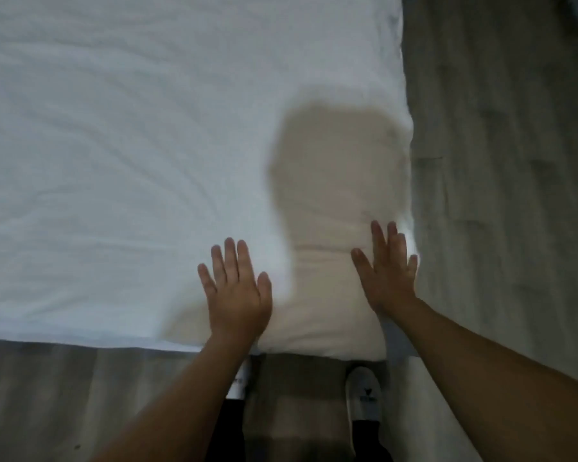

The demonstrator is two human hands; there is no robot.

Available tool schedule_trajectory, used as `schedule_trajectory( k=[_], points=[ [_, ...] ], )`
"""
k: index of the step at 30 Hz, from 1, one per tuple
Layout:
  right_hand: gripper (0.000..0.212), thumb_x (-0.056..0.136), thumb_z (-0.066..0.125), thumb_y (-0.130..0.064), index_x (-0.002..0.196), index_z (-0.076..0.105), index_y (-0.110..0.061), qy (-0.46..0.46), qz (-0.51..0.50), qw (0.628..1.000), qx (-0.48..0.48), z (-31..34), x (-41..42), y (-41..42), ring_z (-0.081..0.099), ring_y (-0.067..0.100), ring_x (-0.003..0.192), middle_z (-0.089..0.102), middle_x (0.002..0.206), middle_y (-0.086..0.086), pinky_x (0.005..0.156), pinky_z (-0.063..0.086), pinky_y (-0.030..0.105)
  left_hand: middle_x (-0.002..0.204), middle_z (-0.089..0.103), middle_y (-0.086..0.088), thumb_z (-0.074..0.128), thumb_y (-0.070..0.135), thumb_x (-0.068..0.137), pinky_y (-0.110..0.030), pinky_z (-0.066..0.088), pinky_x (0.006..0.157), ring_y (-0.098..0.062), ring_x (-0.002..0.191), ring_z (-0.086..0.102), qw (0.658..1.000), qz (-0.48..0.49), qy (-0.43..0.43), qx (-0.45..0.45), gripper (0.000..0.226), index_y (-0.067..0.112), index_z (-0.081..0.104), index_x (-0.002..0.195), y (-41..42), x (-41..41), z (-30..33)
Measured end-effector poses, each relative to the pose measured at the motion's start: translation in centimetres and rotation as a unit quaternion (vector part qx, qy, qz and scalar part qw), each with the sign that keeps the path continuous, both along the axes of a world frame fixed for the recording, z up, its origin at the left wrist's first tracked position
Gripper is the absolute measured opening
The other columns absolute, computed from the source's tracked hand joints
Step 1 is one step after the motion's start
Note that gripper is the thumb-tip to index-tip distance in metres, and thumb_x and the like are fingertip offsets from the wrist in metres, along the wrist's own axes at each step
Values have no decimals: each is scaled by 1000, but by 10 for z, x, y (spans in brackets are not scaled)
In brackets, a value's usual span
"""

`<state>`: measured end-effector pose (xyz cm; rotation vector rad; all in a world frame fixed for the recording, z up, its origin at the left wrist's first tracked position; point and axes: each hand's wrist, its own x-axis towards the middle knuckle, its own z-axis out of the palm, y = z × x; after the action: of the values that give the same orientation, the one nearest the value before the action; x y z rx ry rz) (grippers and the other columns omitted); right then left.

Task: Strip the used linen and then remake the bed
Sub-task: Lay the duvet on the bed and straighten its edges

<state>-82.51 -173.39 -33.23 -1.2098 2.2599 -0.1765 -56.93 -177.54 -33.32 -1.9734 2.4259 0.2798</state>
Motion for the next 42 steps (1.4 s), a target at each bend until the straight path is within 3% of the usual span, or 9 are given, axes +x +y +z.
schedule_trajectory(
  k=[3,5,9,17,22,25,32,37,42],
  points=[
    [101,78,51,-77,155,13,-23,-313,-262,912,45,-3,-48,21,26,23,144,20,160,2,118,21,41,158,24,-18,41,48,86,-62,7,116,-38,148,12,992,-121,28,34,77,11,27,153,42,-63,22],
    [93,79,57,-72,148,32,-15,-438,-314,834,119,7,-77,36,44,26,130,43,148,6,106,35,38,161,15,-17,45,53,83,-64,2,115,-36,149,-1,963,-255,-4,84,87,12,18,155,81,-106,33],
    [89,82,61,-64,148,34,-13,-457,-252,836,169,0,-103,55,42,30,132,42,147,7,112,33,42,160,-15,-18,53,46,88,-71,-6,109,-44,144,-21,942,-277,-140,131,96,10,-6,155,125,-150,31],
    [108,58,65,-84,142,41,-20,-522,-271,790,171,-39,-99,45,53,32,116,55,133,7,106,38,47,149,30,-21,59,28,83,-74,26,101,-45,136,29,910,-350,-211,71,69,4,36,144,117,-168,20],
    [104,51,78,-77,133,55,-19,-575,-283,744,189,-66,-110,54,61,38,113,65,124,13,106,39,50,131,56,-9,73,24,74,-52,54,81,-35,120,53,937,-340,-60,53,50,11,61,122,100,-157,29],
    [89,66,80,-59,132,54,-6,-523,-289,783,171,-32,-119,52,62,33,108,66,119,16,105,42,46,121,65,0,77,32,73,-33,56,63,-23,111,62,952,-301,-2,55,48,17,65,118,97,-148,37],
    [54,87,71,-27,128,53,3,-372,-226,890,136,65,-139,36,58,28,99,62,117,15,87,49,36,117,61,-13,72,49,70,-34,50,50,-30,89,61,967,-239,-58,63,76,9,53,132,128,-183,66],
    [44,89,68,-17,125,54,5,-364,-229,900,74,142,-117,18,58,23,85,62,111,12,78,49,33,110,65,-6,63,52,75,-32,50,49,-24,81,64,979,-194,-20,55,63,14,58,125,126,-184,130],
    [39,88,68,-14,117,57,9,-370,-248,895,5,232,-68,-14,60,33,87,64,104,19,91,51,46,108,66,-1,50,33,94,-33,48,70,-24,92,63,986,-62,139,69,35,22,57,126,97,-140,216]
  ],
)
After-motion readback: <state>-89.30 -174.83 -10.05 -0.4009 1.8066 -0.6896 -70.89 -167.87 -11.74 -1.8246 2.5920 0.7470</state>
